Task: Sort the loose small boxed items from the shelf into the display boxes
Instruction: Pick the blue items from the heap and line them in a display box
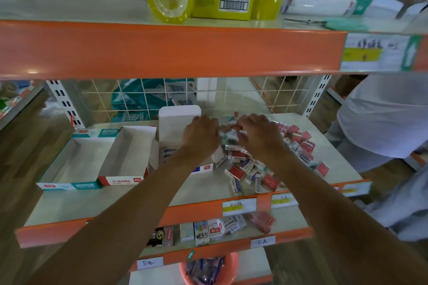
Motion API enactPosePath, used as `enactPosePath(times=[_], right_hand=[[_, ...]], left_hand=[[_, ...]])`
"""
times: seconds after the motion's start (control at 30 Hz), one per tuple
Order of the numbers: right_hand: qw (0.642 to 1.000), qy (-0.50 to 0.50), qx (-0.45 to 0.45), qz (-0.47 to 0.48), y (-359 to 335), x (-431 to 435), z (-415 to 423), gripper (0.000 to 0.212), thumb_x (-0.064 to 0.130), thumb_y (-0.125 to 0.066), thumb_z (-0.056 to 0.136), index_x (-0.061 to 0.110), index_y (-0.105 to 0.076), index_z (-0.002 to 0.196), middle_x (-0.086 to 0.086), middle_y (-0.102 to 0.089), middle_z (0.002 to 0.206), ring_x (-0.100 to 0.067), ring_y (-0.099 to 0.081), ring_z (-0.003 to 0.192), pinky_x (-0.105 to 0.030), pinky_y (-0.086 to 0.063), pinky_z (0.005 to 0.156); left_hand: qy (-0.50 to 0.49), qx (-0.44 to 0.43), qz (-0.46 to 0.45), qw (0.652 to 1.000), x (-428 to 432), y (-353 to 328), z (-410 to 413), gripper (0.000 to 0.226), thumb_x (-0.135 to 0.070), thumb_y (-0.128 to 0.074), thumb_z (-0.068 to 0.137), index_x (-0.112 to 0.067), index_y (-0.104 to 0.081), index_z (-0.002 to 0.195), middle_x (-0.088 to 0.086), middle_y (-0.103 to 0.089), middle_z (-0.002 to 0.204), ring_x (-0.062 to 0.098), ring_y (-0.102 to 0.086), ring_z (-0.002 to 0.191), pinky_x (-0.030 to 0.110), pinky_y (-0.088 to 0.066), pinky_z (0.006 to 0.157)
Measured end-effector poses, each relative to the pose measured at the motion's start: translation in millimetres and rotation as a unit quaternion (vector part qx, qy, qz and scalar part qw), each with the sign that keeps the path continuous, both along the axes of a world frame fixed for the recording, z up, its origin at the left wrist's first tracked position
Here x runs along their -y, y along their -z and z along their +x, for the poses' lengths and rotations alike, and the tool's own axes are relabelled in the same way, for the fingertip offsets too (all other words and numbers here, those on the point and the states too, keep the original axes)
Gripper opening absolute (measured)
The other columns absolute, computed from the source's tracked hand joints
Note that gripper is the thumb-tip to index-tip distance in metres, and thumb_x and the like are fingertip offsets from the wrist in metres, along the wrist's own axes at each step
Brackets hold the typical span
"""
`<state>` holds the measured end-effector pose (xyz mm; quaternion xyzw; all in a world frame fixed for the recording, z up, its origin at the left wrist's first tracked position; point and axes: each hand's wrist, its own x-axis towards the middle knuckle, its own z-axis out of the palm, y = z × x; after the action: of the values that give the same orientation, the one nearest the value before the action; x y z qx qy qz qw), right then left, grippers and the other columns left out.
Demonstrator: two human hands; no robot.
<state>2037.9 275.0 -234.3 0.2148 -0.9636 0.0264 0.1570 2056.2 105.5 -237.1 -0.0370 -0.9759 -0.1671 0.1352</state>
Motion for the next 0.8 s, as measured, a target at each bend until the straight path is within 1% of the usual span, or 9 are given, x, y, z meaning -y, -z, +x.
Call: enactPosePath(times=[0.1,0.2,0.3,0.4,0.47,0.6,0.67,0.73,0.8], right_hand=[[0.997,0.053,0.003,0.052,-4.6,-23.5,4.7,0.041,0.035,-0.048,0.095,0.023,-0.047,0.134,-0.004,-0.054,0.126,-0.026,-0.05,0.115,-0.041,-0.044,0.089],[0.995,0.074,0.013,0.059,-5.1,-44.7,10.2,0.043,0.038,-0.044,0.097,0.025,-0.042,0.138,-0.005,-0.05,0.13,-0.027,-0.046,0.119,-0.043,-0.042,0.094],[0.997,0.07,0.011,0.042,-4.7,-57.8,20.5,0.038,0.037,-0.051,0.095,0.02,-0.053,0.128,-0.006,-0.056,0.124,-0.029,-0.05,0.115,-0.044,-0.044,0.091],[0.997,0.067,-0.015,0.038,-0.6,-67.4,33.2,0.029,0.028,-0.07,0.08,0.014,-0.067,0.105,-0.011,-0.065,0.103,-0.033,-0.061,0.095,-0.044,-0.052,0.075],[0.996,0.065,-0.017,0.055,5.3,-74.3,39.4,0.029,0.027,-0.071,0.076,0.013,-0.068,0.101,-0.012,-0.066,0.1,-0.034,-0.063,0.091,-0.042,-0.054,0.069],[0.998,0.052,0.007,0.028,11.1,-81.9,53.0,0.035,0.025,-0.073,0.073,0.014,-0.07,0.106,-0.009,-0.068,0.102,-0.033,-0.063,0.097,-0.044,-0.053,0.076],[0.999,0.047,0.01,0.009,13.1,-83.8,60.1,0.035,0.022,-0.075,0.074,0.013,-0.069,0.107,-0.01,-0.068,0.104,-0.034,-0.063,0.098,-0.047,-0.053,0.078],[0.999,0.039,0.017,-0.009,15.5,-82.1,65.7,0.036,0.023,-0.076,0.075,0.012,-0.069,0.108,-0.011,-0.068,0.108,-0.035,-0.062,0.102,-0.048,-0.053,0.08],[0.999,0.023,0.018,-0.016,17.4,-76.7,71.2,0.035,0.026,-0.079,0.073,0.014,-0.071,0.104,-0.009,-0.068,0.105,-0.034,-0.063,0.101,-0.048,-0.053,0.078]], left_hand=[[0.025,0.005,-0.012,1.0,-18.9,-5.6,-0.6,0.021,-0.02,-0.046,0.094,-0.013,-0.064,0.104,0.007,-0.059,0.103,0.024,-0.055,0.099,0.039,-0.051,0.083],[0.043,0.001,-0.038,0.998,-34.1,-6.0,3.3,0.021,-0.019,-0.045,0.095,-0.013,-0.064,0.104,0.008,-0.058,0.103,0.025,-0.054,0.1,0.037,-0.051,0.08],[0.061,0.012,-0.041,0.997,-47.3,-2.6,11.7,0.019,-0.019,-0.045,0.094,-0.014,-0.063,0.099,0.007,-0.057,0.099,0.025,-0.054,0.099,0.035,-0.048,0.077],[0.081,0.027,-0.035,0.996,-59.8,-1.1,20.8,0.016,-0.021,-0.05,0.092,-0.017,-0.064,0.097,0.006,-0.057,0.103,0.025,-0.054,0.103,0.036,-0.05,0.079],[0.094,0.033,-0.044,0.994,-66.6,1.1,27.7,0.018,-0.024,-0.051,0.092,-0.017,-0.064,0.103,0.007,-0.053,0.11,0.025,-0.054,0.105,0.036,-0.049,0.079],[0.109,0.02,-0.077,0.991,-71.5,14.3,36.2,0.023,-0.031,-0.047,0.094,-0.015,-0.06,0.103,0.006,-0.057,0.103,0.024,-0.053,0.102,0.032,-0.041,0.07],[0.102,0.046,-0.085,0.99,-71.3,19.6,37.0,0.026,-0.034,-0.046,0.095,-0.013,-0.059,0.103,0.006,-0.059,0.1,0.025,-0.055,0.099,0.031,-0.038,0.067],[0.097,0.072,-0.09,0.989,-72.3,21.6,37.7,0.028,-0.036,-0.048,0.096,-0.012,-0.058,0.107,0.007,-0.061,0.101,0.026,-0.057,0.097,0.031,-0.038,0.068],[0.091,0.079,-0.091,0.989,-74.2,21.5,38.2,0.027,-0.034,-0.05,0.095,-0.011,-0.057,0.108,0.007,-0.062,0.102,0.027,-0.059,0.095,0.031,-0.039,0.068]])
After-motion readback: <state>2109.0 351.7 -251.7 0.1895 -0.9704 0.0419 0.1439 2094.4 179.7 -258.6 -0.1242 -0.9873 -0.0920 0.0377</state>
